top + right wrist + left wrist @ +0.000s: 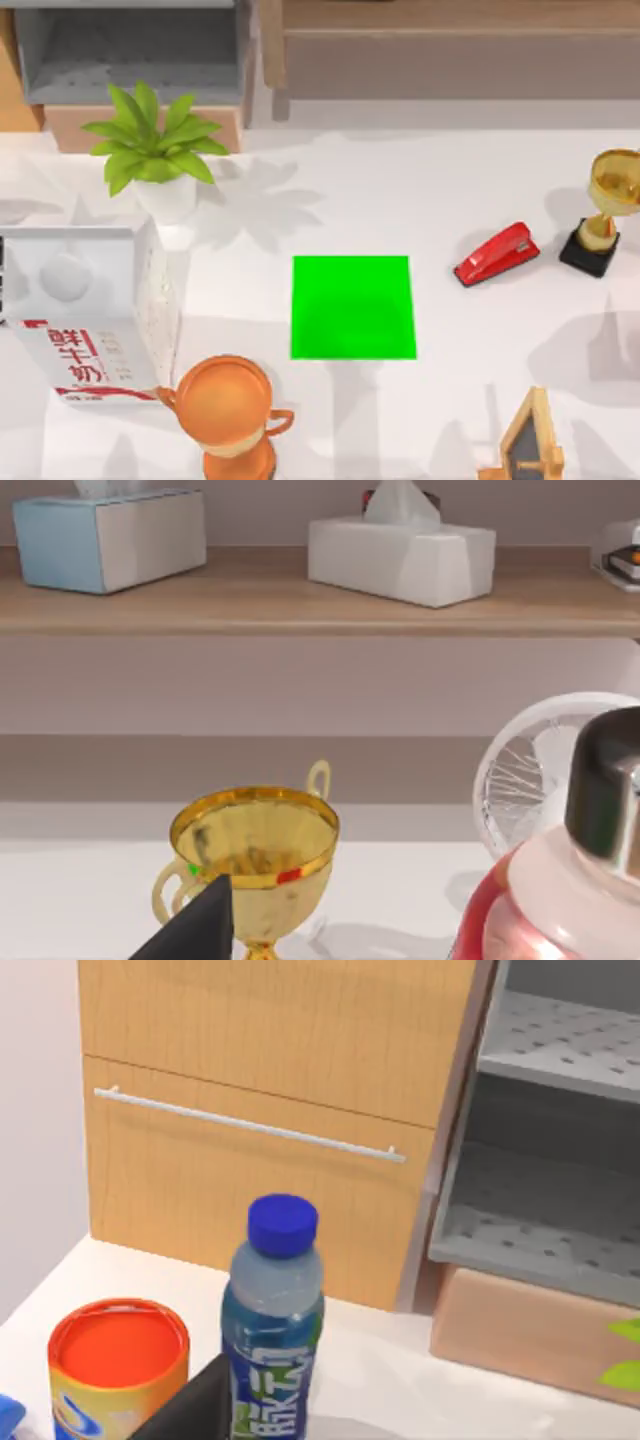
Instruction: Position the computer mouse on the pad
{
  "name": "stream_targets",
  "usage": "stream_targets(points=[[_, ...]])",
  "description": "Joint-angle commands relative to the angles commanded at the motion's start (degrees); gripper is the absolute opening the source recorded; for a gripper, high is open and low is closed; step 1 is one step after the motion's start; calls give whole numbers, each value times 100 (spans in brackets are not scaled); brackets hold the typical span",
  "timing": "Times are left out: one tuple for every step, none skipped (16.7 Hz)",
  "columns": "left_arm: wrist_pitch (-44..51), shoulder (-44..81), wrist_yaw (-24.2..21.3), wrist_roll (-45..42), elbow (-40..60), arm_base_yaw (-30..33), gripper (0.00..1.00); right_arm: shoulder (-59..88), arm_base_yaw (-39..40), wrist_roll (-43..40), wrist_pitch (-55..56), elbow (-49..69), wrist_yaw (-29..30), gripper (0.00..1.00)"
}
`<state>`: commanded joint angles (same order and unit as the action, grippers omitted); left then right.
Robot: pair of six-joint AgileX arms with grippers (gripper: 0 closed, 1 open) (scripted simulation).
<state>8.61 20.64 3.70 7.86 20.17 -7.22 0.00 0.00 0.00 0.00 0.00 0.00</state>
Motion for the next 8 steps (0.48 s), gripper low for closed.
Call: stream_targets(points=[[304, 531, 38, 142, 398, -157, 100, 0, 0, 0, 0, 0, 0, 100], [658, 1113, 68, 281, 795, -318, 100, 0, 0, 0, 0, 0, 0, 100], [1055, 1731, 88, 415, 1185, -481, 100, 0, 0, 0, 0, 0, 0, 100], [1478, 2368, 99, 544, 1562, -646, 100, 0, 0, 0, 0, 0, 0, 100], [1915, 3004, 98, 668, 1926, -813, 100, 0, 0, 0, 0, 0, 0, 100], [2351, 3625, 87, 789, 2272, -983, 100, 0, 0, 0, 0, 0, 0, 100], [2778, 4211, 64, 904, 2587, -1152, 100, 0, 0, 0, 0, 0, 0, 100], [3190, 4747, 31, 1011, 2864, -1315, 100, 0, 0, 0, 0, 0, 0, 100]])
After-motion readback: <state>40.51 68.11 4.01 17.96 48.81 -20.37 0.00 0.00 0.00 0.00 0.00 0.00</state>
